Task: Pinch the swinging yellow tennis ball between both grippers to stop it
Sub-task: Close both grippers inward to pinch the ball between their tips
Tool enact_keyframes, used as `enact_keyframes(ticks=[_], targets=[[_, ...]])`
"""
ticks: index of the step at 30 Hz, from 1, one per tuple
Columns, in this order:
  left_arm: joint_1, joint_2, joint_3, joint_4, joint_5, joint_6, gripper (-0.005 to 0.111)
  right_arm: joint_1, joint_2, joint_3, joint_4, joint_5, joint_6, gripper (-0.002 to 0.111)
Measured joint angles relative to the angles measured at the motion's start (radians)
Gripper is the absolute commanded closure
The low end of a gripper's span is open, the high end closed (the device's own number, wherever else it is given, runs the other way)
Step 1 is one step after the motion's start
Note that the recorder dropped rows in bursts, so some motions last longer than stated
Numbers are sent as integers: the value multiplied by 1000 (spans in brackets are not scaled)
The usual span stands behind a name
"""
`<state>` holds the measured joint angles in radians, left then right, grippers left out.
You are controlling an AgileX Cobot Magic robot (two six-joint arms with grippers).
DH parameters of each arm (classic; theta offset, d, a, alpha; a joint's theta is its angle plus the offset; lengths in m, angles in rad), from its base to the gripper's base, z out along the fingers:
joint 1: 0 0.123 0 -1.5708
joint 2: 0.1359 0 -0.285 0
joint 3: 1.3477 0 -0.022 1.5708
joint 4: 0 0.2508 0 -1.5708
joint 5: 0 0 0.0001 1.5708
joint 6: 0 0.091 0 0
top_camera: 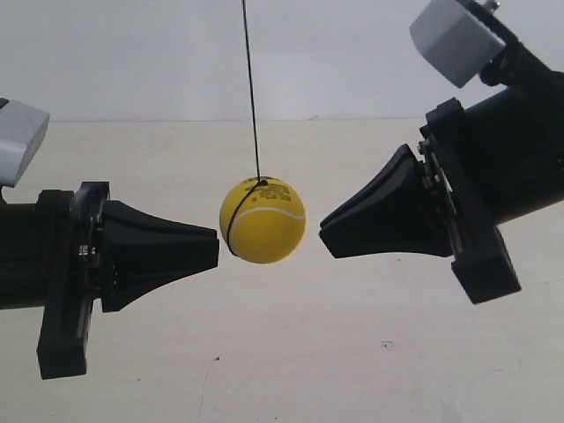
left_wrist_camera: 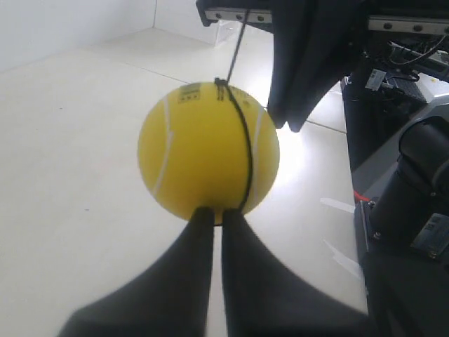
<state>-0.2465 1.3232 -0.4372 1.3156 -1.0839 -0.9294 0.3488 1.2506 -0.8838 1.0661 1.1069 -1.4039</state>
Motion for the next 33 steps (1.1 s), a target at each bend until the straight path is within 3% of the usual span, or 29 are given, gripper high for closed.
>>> enact_keyframes(ticks=[33], targets=[[0, 0, 0, 0, -2, 0, 102, 80, 0, 0, 56, -21, -16, 108]])
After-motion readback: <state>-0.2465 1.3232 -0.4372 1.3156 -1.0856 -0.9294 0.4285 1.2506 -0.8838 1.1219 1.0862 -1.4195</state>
